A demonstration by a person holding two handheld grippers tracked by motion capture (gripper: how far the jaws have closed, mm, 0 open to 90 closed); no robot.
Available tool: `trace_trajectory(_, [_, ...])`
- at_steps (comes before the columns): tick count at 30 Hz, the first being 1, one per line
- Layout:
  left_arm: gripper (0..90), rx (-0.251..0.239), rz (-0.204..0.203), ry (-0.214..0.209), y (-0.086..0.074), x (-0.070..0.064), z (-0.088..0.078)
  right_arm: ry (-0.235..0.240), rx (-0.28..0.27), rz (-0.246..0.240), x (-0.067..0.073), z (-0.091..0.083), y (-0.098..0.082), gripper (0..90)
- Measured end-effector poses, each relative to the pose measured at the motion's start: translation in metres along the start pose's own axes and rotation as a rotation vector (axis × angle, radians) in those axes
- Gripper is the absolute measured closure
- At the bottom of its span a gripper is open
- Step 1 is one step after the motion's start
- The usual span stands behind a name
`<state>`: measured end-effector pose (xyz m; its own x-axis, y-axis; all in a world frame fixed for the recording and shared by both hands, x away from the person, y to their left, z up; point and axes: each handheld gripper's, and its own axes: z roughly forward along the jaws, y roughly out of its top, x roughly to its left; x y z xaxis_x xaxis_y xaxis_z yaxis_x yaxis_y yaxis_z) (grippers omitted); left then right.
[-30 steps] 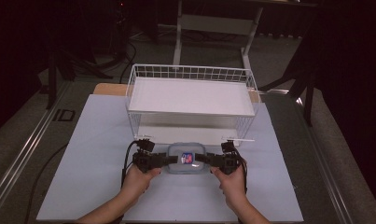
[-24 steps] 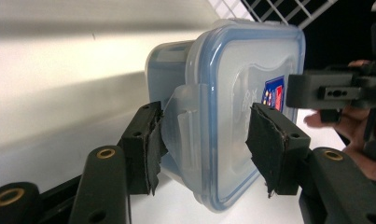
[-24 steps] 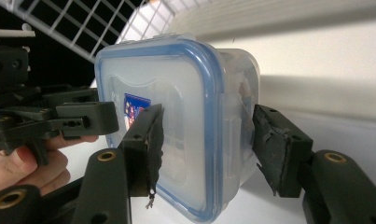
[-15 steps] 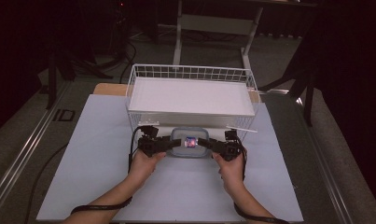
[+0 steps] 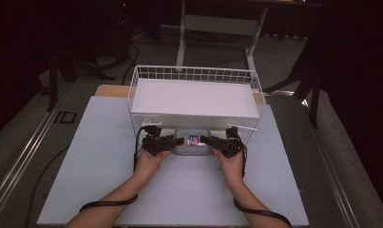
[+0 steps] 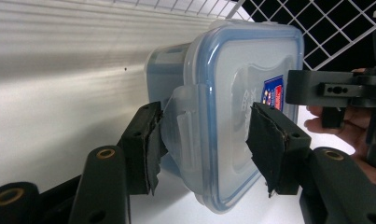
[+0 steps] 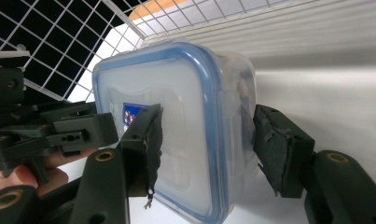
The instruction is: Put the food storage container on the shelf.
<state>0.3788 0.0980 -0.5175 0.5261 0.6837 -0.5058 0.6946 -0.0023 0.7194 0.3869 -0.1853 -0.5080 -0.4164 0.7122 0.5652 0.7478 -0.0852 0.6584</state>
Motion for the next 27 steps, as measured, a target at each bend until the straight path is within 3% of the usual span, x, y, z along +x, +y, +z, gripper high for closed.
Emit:
trace_trajectory(4, [45.7, -0.015, 0.04, -0.012, 0.0, 0.003, 0.002, -0.002, -0.016, -0.006, -0.002, 0.003, -0.001, 41.9])
trace_trajectory(11, [44.6, -0.049, 0.031, -0.03, -0.001, 0.008, 0.004, -0.012, -0.051, 0.018, -0.003, 0.005, -0.002, 40.6])
trace_trajectory(15, [39.2, -0.069, 0.044, 0.015, 0.0, 0.005, 0.009, -0.061, -0.048, -0.036, 0.0, 0.009, 0.003, 38.1])
trace_trajectory(18, [38.9, -0.085, 0.057, 0.047, 0.002, 0.009, 0.009, -0.086, -0.048, -0.051, 0.0, 0.013, 0.005, 38.9])
trace_trajectory(23, [39.0, -0.088, 0.087, 0.063, 0.004, 0.008, 0.01, -0.101, -0.066, -0.054, 0.001, 0.017, 0.003, 36.3])
trace_trajectory(24, [39.0, -0.086, 0.09, 0.088, 0.004, 0.005, 0.01, -0.114, -0.07, -0.065, 0.003, 0.016, 0.002, 36.9])
trace_trajectory(26, [39.0, -0.087, 0.127, 0.094, 0.004, 0.003, 0.006, -0.155, -0.102, -0.169, 0.011, 0.011, 0.001, 36.4])
trace_trajectory(27, [38.9, -0.085, 0.139, 0.106, 0.003, 0.002, 0.005, -0.158, -0.106, -0.19, 0.014, 0.008, 0.0, 35.7])
